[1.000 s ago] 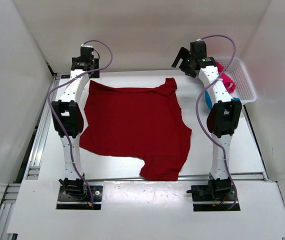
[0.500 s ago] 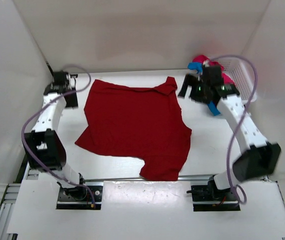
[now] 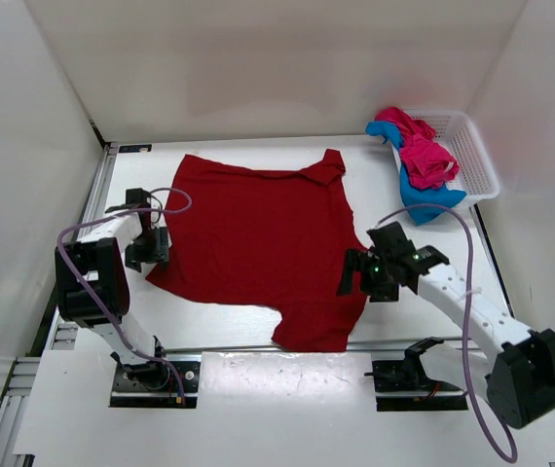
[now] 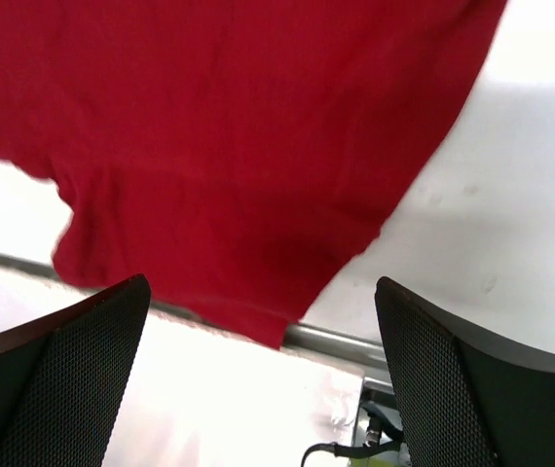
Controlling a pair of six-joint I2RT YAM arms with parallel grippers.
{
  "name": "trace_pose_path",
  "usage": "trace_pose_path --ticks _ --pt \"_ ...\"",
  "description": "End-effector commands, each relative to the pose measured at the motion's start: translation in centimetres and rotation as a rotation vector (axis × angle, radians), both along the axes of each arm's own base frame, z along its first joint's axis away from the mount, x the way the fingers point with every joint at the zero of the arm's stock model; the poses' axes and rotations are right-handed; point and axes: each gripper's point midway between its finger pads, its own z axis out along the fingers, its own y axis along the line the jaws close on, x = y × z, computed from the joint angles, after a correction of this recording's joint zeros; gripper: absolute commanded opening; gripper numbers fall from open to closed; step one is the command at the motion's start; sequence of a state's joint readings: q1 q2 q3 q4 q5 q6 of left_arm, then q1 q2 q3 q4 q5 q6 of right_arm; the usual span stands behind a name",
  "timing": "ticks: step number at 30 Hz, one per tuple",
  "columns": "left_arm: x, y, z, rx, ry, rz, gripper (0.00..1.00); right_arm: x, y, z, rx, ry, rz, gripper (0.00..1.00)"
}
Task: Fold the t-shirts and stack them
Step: Flatten out the tshirt
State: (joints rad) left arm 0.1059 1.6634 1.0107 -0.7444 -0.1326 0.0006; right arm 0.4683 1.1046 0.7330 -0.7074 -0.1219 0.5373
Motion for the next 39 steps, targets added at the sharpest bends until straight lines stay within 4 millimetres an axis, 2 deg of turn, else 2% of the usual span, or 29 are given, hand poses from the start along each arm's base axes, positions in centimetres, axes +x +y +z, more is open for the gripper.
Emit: trace_pose_path --ticks 1,2,3,4,7,8,12,15,16,19,20,21,22,24,28,30,31,32,33,34,35,36,37,38,39 --pt "-0.3 -1.0 -1.7 -0.060 0.008 -0.009 0.71 -1.4 0.8 -0.5 0.061 0.001 0.011 1.00" --pt "-0.5 -0.8 -2.0 -0.051 0.019 -0.007 0.68 -1.9 0.9 -0.6 0.067 0.001 0.015 1.00" --pt "-1.2 -0.9 -2.8 -0.055 0.053 -0.006 0.64 -3.1 0.8 -1.6 0.061 0.029 0.034 1.00" --pt "-1.3 -0.9 -3.0 -0.055 0.053 -0.006 0.53 -3.6 0.9 -2.0 0.074 0.046 0.043 1.00" --pt "-1.9 -0.9 -3.5 -0.068 0.073 0.002 0.29 -5.6 1.5 -3.1 0.102 0.080 0.097 1.00" --pt "-2.2 -1.0 -3.7 -0.069 0.082 0.002 0.11 -6.0 1.7 -3.3 0.110 0.091 0.101 1.00" --pt "-2.6 -0.4 -3.4 -0.065 0.062 0.022 0.11 -6.6 2.6 -4.3 0.142 0.129 0.119 1.00" --pt "-3.2 0.8 -1.6 -0.014 0.007 0.051 0.11 -7.7 3.9 -5.0 0.137 0.159 0.189 0.99" --pt "-4.2 0.9 -1.3 -0.004 0.021 0.054 0.11 -7.9 3.8 -5.4 0.118 0.169 0.186 0.96" --pt "-5.7 1.9 0.2 0.050 0.003 0.078 0.11 -8.0 4.5 -6.4 0.109 0.184 0.191 0.66" --pt "-6.5 2.0 0.4 0.065 0.018 0.081 0.11 -7.7 4.9 -6.4 0.117 0.173 0.192 0.42" --pt "-7.4 2.7 0.8 0.098 0.019 0.099 0.11 -8.0 4.8 -6.8 0.105 0.197 0.190 0.30" --pt "-7.5 2.9 0.8 0.113 0.021 0.102 0.11 -8.0 4.8 -6.8 0.105 0.197 0.190 0.20" --pt "-9.0 3.6 0.8 0.137 0.034 0.133 0.11 -7.6 4.0 -7.4 0.062 0.197 0.148 0.00" --pt "-9.9 4.1 1.0 0.129 0.023 0.172 0.11 -6.8 3.6 -6.8 0.091 0.177 0.105 0.00" --pt "-8.6 4.3 2.2 0.113 -0.016 0.178 0.11 -4.8 3.8 -5.5 0.111 0.132 0.086 0.00" --pt "-7.8 3.6 2.6 0.067 -0.017 0.167 0.11 -3.3 3.7 -4.8 0.103 0.092 0.097 0.00" --pt "-6.7 3.4 3.3 0.041 -0.027 0.161 0.11 -1.7 4.0 -3.7 0.122 0.067 0.103 0.00" --pt "-2.7 3.4 5.8 0.009 -0.087 0.139 0.11 3.1 4.2 -0.5 0.128 0.000 0.108 0.00" --pt "-0.6 3.6 7.6 0.012 -0.108 0.129 0.11 5.9 4.5 1.7 0.140 -0.010 0.075 0.00" --pt "1.9 3.5 9.7 -0.017 -0.144 0.118 0.11 8.9 4.3 4.2 0.119 -0.061 0.117 0.00" --pt "8.3 4.3 15.6 -0.006 -0.296 0.096 0.11 17.2 5.2 11.7 0.148 -0.223 0.098 0.00" --pt "9.9 4.5 18.7 -0.008 -0.330 0.091 0.11 18.4 4.6 14.6 0.126 -0.202 0.099 0.00" --pt "15.1 4.8 26.9 0.008 -0.557 0.061 0.11 24.7 4.4 23.9 0.171 -0.438 0.073 0.00" --pt "16.4 5.1 30.9 0.026 -0.659 0.055 0.11 26.2 3.8 27.7 0.191 -0.523 0.048 0.00"
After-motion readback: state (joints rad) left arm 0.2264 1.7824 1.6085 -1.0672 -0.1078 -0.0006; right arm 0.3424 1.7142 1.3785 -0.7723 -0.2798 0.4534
